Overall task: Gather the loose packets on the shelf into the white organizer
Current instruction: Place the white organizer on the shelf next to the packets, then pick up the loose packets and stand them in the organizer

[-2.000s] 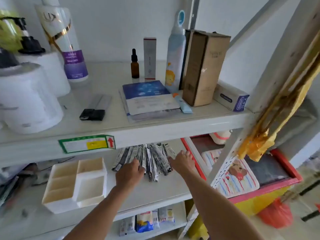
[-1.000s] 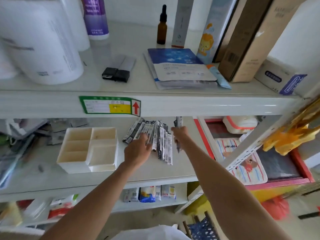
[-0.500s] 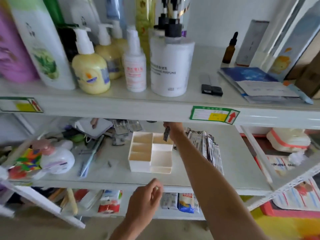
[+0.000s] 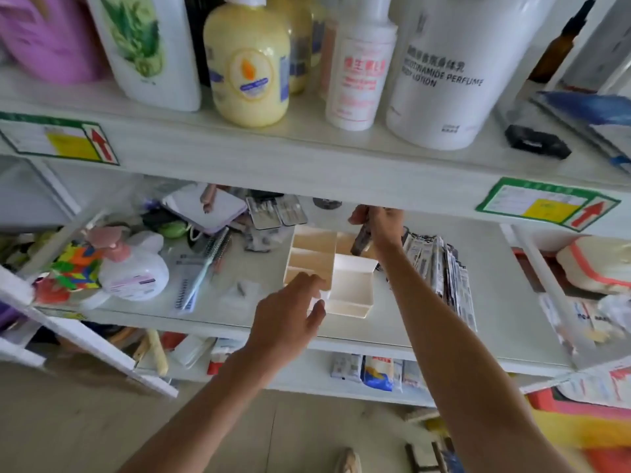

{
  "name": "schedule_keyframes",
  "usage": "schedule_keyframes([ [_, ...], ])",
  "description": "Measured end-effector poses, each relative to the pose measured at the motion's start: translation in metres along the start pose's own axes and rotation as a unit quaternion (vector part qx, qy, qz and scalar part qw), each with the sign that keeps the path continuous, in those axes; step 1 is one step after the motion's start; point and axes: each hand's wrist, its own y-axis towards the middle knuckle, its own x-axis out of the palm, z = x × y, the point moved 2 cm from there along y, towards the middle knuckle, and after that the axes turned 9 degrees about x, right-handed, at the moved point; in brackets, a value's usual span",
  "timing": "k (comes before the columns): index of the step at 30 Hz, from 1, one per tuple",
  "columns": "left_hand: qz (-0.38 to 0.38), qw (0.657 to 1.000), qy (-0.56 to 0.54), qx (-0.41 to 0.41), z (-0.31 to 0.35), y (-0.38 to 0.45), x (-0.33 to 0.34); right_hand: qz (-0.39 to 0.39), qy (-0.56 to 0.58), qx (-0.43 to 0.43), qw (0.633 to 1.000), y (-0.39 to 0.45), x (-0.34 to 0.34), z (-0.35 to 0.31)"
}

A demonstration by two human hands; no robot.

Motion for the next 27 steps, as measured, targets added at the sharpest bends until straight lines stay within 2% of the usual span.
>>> schedule_keyframes([
  [2, -0.046, 0.994, 0.088, 0.042, -0.011, 0.033, 0.005, -0.012, 0.001, -0.024, 1.0, -0.006, 0.0, 0.006],
  [5, -0.107, 0.976, 0.186, 0.04, -0.023, 0.05, 0.025, -0.02, -0.078, -0.071, 0.994, -0.017, 0.002, 0.009],
  [7, -0.103, 0.968, 0.223, 0.049, -0.023, 0.049, 0.035, -0.036, -0.127, -0.071, 0.989, -0.02, -0.002, 0.01],
  [11, -0.057, 0.96, 0.259, 0.088, -0.025, 0.044, 0.035, -0.076, -0.155, -0.078, 0.982, -0.031, -0.023, 0.016],
  [13, -0.062, 0.957, 0.268, 0.094, -0.028, 0.044, 0.036, -0.09, -0.214, -0.087, 0.969, -0.041, -0.04, 0.019],
  [16, -0.061, 0.942, 0.3, 0.138, -0.03, 0.045, 0.044, -0.029, -0.284, -0.107, 0.952, -0.052, -0.086, 0.032],
  [19, -0.049, 0.92, 0.319, 0.223, -0.049, 0.057, 0.046, 0.089, -0.273, -0.036, 0.957, -0.051, -0.141, 0.038],
  [20, -0.057, 0.91, 0.318, 0.26, -0.056, 0.063, 0.047, 0.151, -0.287, 0.009, 0.946, -0.047, -0.161, 0.04],
  [22, -0.077, 0.899, 0.298, 0.313, -0.066, 0.072, 0.051, 0.242, -0.353, 0.128, 0.894, -0.035, -0.197, 0.048],
  [24, -0.076, 0.9, 0.274, 0.33, -0.073, 0.075, 0.057, 0.234, -0.465, 0.24, 0.819, -0.029, -0.211, 0.057],
  [25, -0.064, 0.903, 0.264, 0.333, -0.076, 0.074, 0.06, 0.219, -0.512, 0.265, 0.787, -0.026, -0.21, 0.061],
  [27, -0.038, 0.905, 0.251, 0.342, -0.078, 0.072, 0.065, 0.197, -0.556, 0.272, 0.76, -0.018, -0.201, 0.062],
])
